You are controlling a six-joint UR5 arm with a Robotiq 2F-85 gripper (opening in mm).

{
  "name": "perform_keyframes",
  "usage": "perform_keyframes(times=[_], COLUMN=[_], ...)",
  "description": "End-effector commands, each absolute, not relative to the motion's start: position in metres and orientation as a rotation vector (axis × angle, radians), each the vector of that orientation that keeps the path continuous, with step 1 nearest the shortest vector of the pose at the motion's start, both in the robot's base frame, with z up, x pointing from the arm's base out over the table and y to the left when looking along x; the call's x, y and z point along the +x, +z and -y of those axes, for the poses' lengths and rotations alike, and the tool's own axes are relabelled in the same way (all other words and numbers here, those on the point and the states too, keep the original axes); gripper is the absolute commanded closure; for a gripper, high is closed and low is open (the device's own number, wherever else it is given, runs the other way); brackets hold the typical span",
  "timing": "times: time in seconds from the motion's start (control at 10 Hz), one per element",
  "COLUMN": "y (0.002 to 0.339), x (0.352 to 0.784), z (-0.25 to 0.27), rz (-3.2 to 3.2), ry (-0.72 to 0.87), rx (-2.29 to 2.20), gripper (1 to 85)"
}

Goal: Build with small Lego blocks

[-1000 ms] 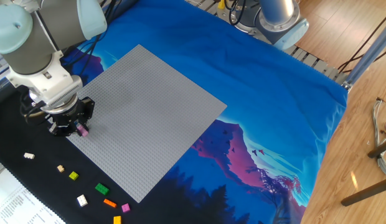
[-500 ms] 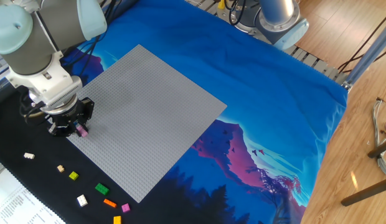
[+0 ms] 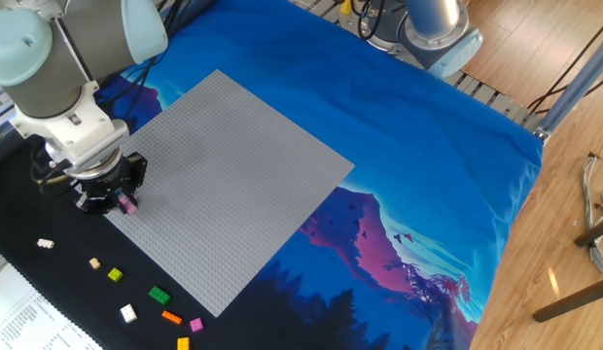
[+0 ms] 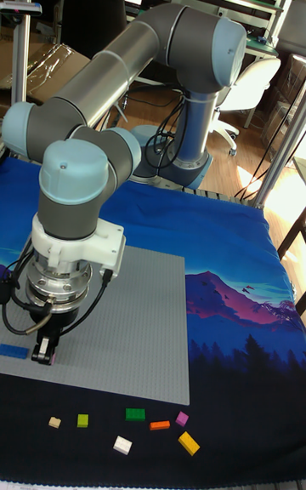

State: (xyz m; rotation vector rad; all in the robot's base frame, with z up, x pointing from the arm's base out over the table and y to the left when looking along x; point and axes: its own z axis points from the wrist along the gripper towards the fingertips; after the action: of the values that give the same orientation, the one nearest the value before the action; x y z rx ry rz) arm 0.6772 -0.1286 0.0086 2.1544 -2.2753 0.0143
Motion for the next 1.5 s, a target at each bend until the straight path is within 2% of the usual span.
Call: perform_keyframes(times=[0.0,0.5,0.8,1.2,1.4], y=[0.009,0.006,0.012,0.0,0.01], x=[0.677,0.675,0.68,0.675,0.679], z=[0.122,0.126,0.129,0.13,0.136], rz=[2.296,2.279,2.237,2.254,2.216], ry=[-0.02,-0.021,0.034,-0.035,0.011], rx=[2.148,2.155,2.158,2.181,2.187], gripper=[66.0,66.0,66.3,66.3,66.3])
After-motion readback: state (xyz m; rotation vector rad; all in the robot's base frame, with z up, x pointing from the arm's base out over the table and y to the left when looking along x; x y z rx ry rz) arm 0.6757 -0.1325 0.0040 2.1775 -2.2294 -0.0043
